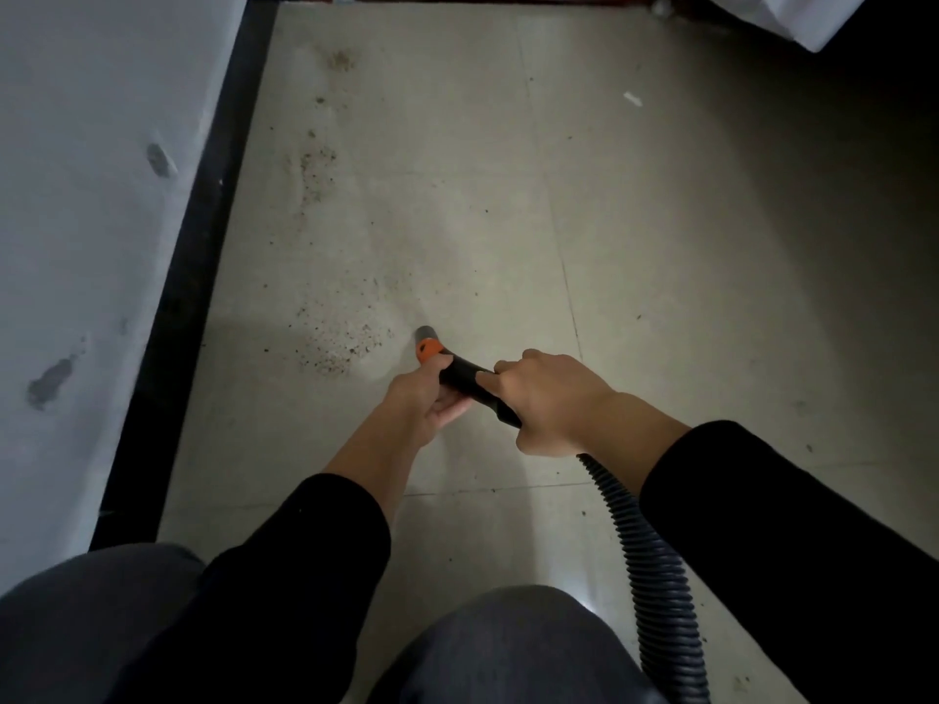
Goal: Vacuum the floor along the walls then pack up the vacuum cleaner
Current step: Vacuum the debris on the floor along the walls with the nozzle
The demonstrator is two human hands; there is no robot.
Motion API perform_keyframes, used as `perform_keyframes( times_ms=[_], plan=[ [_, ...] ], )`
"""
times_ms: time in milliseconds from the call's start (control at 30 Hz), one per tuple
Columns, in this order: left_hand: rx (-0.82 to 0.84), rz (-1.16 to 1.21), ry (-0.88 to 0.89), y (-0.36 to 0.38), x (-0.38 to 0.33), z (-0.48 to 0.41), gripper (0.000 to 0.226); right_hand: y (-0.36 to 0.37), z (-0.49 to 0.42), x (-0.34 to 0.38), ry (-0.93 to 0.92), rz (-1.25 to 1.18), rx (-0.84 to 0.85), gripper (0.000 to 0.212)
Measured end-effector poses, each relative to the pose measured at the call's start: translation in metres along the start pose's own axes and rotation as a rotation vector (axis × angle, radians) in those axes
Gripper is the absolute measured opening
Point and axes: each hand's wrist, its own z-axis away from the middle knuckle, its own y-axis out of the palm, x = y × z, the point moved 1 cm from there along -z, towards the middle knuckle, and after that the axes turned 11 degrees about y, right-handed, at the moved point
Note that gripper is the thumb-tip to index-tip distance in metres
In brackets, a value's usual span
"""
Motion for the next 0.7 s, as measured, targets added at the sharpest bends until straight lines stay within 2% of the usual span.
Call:
perform_keyframes(
  times_ms=[567,700],
  plan=[
    [-0.014,0.108,-0.009,-0.054,-0.009,0.006,0.017,-0.019,-0.020,0.035,-0.172,0.113,0.001,0.045],
    [-0.008,0.153,-0.022,-0.073,-0.011,0.006,0.017,-0.018,-0.026,0.045,-0.206,0.130,0.001,0.055]
  ],
)
